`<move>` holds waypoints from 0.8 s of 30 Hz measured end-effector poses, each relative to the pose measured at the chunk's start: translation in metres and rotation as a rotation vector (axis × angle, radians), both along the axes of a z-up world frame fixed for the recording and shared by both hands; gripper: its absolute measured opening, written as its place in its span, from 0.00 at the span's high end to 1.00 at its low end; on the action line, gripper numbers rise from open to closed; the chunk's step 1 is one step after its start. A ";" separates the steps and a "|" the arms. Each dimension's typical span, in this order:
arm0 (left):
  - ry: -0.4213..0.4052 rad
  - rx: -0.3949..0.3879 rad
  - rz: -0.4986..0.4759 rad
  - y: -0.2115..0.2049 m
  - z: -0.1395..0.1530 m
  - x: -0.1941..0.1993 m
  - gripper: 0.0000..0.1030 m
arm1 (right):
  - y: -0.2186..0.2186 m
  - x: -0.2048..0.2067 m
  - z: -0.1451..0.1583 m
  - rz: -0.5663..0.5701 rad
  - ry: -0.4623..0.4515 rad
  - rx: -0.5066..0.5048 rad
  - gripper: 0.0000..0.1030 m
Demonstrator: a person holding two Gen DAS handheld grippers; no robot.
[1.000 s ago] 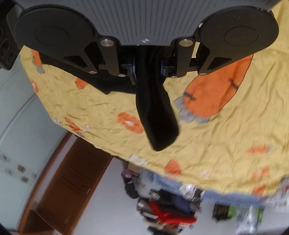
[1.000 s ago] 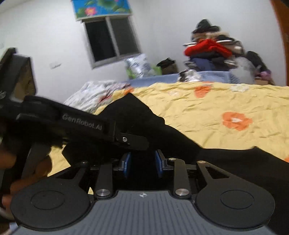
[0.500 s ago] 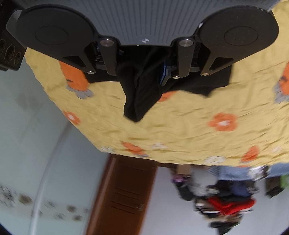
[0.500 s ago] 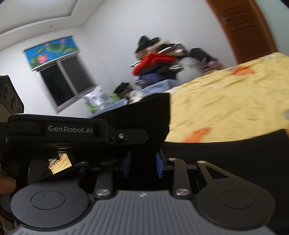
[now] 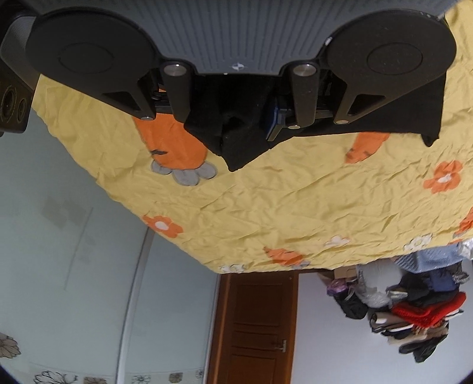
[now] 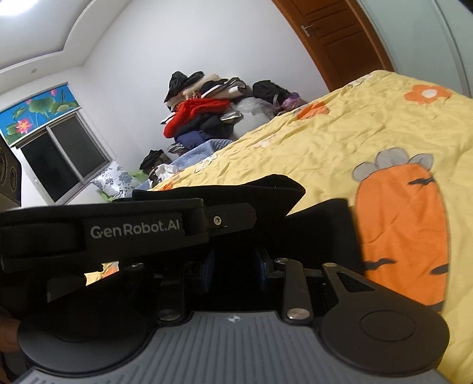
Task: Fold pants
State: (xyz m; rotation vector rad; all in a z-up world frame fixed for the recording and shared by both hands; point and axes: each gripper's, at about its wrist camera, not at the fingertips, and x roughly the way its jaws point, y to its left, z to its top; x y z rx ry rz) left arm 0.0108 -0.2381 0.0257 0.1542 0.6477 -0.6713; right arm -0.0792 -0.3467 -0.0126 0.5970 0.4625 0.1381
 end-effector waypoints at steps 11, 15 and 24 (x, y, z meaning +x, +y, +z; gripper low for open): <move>0.233 -0.131 -0.128 -0.009 -0.011 0.008 0.53 | -0.043 -0.030 -0.009 -0.177 0.107 -0.140 0.28; 0.197 -0.179 -0.042 0.040 0.007 0.018 0.26 | -0.068 -0.050 -0.006 -0.320 0.101 -0.160 0.28; 0.239 -0.001 0.214 0.108 -0.016 0.095 0.26 | -0.026 0.035 0.009 -0.074 0.091 -0.336 0.29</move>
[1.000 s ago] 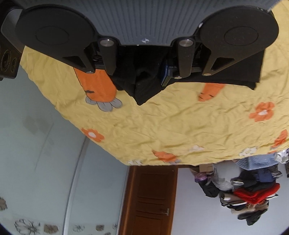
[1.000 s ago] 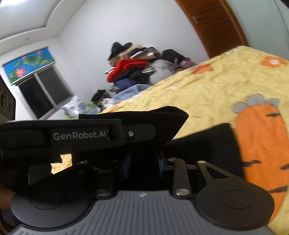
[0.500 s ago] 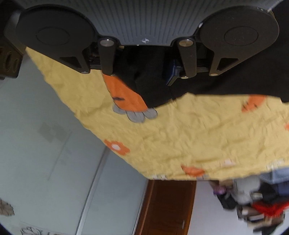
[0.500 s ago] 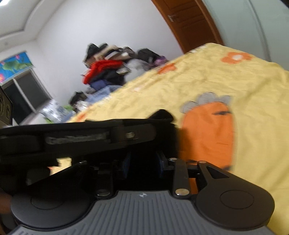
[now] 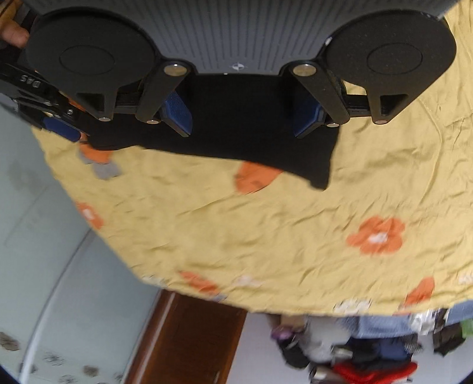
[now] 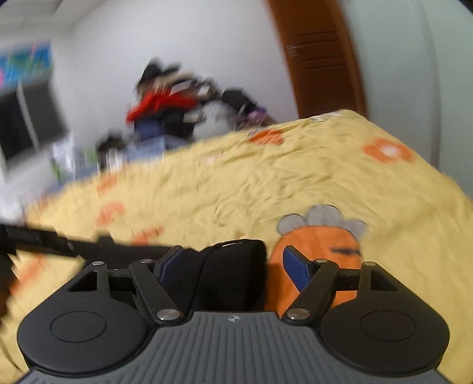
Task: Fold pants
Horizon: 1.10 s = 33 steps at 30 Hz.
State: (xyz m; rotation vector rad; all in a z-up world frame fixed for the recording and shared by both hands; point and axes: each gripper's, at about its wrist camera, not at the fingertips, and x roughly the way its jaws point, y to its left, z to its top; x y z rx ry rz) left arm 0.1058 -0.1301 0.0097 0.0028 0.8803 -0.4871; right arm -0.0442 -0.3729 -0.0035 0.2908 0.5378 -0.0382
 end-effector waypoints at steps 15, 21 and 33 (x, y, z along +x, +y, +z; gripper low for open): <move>-0.029 0.095 -0.039 0.034 -0.012 -0.022 0.27 | 0.040 0.008 -0.018 0.039 0.132 -0.169 0.17; 0.110 -0.041 -0.035 0.084 -0.027 -0.026 0.21 | 0.012 -0.029 -0.005 -0.019 0.036 0.020 0.18; 0.286 -0.389 -0.166 0.090 -0.050 -0.005 0.07 | -0.048 -0.008 -0.032 0.318 0.193 0.518 0.16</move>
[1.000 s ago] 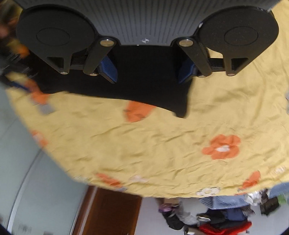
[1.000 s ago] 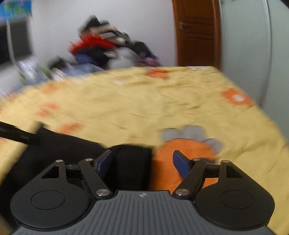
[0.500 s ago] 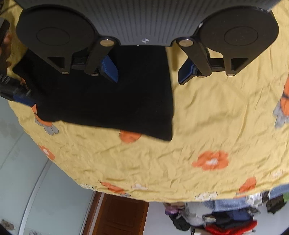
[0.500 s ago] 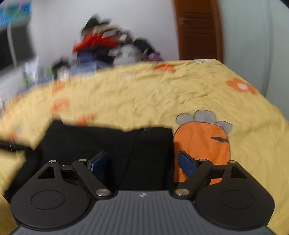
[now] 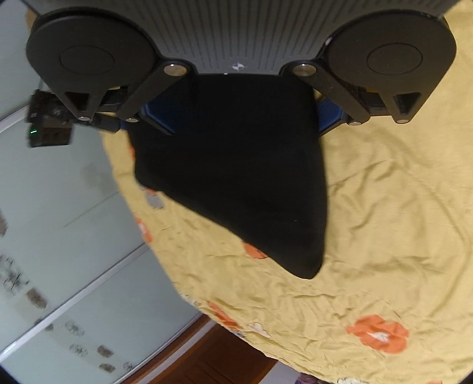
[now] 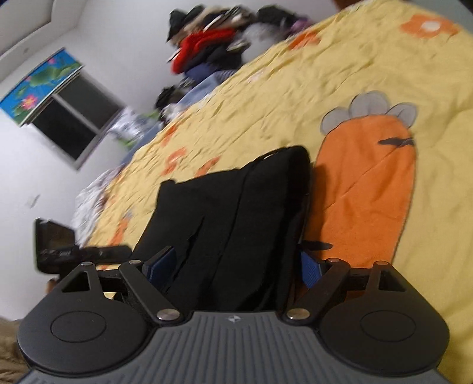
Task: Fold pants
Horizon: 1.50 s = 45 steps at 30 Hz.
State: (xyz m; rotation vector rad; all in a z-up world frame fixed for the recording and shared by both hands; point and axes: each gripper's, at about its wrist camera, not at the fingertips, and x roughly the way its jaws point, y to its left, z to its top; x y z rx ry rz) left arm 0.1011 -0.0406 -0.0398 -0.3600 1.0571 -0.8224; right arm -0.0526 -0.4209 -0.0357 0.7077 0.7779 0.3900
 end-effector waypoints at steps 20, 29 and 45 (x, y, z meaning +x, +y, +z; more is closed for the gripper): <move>-0.121 -0.030 0.066 0.012 0.022 0.001 0.86 | 0.051 0.038 0.014 -0.031 -0.021 0.046 0.72; -0.321 0.097 0.196 0.072 0.085 0.034 0.85 | 0.106 0.113 0.049 0.041 -0.168 0.115 0.72; -0.404 0.486 0.436 0.104 0.062 0.055 0.31 | 0.142 0.130 0.061 -0.179 -0.136 -0.500 0.44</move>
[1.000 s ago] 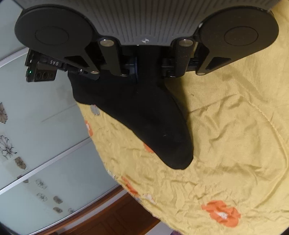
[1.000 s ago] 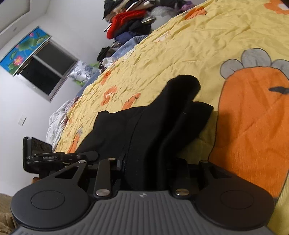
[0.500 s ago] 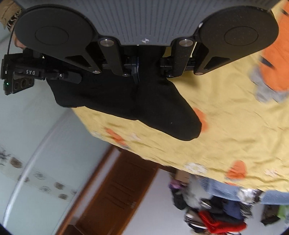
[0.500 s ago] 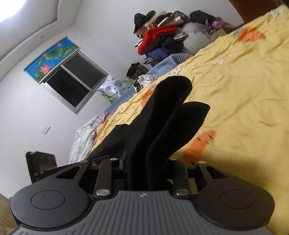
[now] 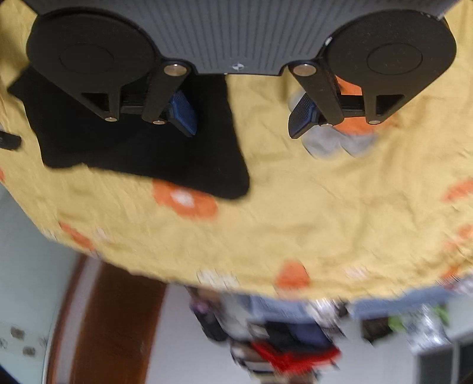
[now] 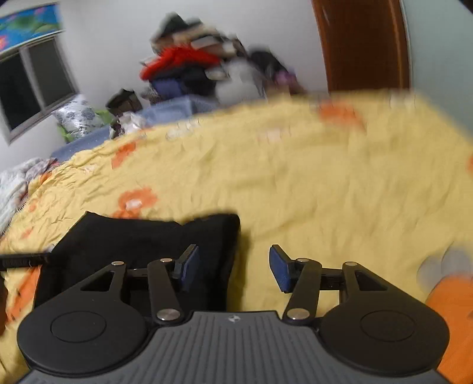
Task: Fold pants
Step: 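Release the trousers and pull both grippers back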
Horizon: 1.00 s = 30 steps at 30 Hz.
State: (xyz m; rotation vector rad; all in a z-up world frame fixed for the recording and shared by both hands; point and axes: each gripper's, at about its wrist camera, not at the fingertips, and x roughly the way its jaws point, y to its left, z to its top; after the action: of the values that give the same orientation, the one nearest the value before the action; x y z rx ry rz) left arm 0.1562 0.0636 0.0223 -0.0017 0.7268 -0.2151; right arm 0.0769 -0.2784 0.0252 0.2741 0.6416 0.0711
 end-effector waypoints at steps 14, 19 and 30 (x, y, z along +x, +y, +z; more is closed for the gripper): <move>0.084 -0.081 -0.074 -0.006 -0.015 -0.006 0.19 | 0.078 -0.017 -0.006 0.228 0.001 -0.166 0.30; 0.175 -0.104 -0.026 -0.004 -0.021 0.017 0.25 | 0.095 -0.010 -0.032 0.263 0.068 -0.199 0.23; 0.014 0.018 -0.029 -0.024 0.008 -0.071 0.09 | 0.105 -0.052 -0.011 0.072 -0.027 0.014 0.14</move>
State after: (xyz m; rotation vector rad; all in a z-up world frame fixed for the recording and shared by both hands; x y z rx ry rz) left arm 0.0850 0.0401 0.0306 0.0243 0.7434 -0.2371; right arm 0.0244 -0.1730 0.0138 0.2631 0.6244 0.1476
